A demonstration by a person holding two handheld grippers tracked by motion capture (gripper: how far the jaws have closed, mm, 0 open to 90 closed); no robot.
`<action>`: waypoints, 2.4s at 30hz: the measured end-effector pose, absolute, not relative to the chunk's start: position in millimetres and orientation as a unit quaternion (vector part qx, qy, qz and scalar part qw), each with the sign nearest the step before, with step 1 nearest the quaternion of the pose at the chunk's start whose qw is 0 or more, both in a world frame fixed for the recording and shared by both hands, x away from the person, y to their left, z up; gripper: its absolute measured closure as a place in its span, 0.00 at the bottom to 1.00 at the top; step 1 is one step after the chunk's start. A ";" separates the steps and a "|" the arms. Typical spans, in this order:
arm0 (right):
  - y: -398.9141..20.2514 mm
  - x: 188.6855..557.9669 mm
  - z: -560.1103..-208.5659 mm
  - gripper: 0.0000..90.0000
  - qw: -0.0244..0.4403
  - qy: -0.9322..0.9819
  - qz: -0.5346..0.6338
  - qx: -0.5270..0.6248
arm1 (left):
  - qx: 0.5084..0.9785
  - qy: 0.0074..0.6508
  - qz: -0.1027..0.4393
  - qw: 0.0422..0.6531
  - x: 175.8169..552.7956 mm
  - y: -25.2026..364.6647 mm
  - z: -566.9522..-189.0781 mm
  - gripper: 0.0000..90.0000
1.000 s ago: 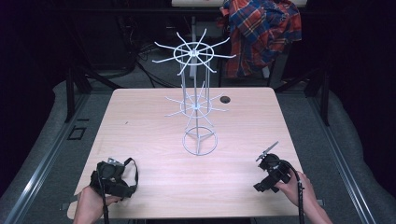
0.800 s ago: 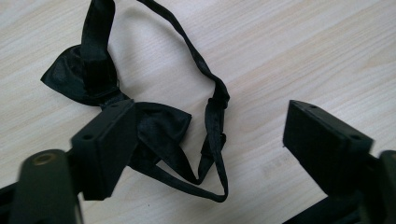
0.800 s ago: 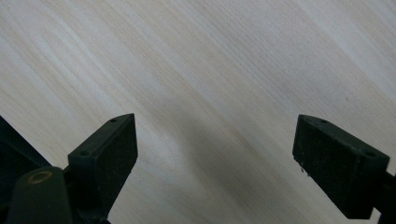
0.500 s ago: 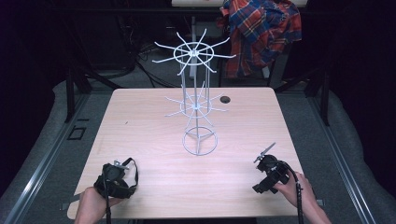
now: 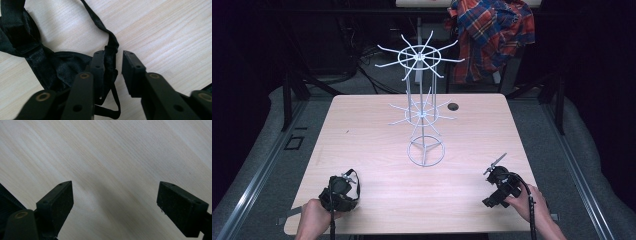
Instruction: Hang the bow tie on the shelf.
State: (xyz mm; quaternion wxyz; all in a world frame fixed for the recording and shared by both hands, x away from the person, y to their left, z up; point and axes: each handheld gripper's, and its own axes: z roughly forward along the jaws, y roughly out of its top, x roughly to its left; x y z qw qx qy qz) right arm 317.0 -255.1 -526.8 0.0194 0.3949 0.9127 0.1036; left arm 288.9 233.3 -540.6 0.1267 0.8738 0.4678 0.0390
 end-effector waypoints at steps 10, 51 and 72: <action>-255.3 315.1 -526.4 0.15 0.023 0.913 0.104 0.394 | 0.876 0.466 0.037 0.114 290.4 230.4 -543.5 0.91; -257.2 315.0 -527.2 0.14 0.017 0.910 0.112 0.399 | 0.793 0.510 0.060 0.327 285.8 277.3 -489.3 0.96; -267.9 309.4 -526.3 0.14 0.017 0.905 0.115 0.409 | 0.761 0.499 0.065 0.411 288.9 279.7 -460.6 0.96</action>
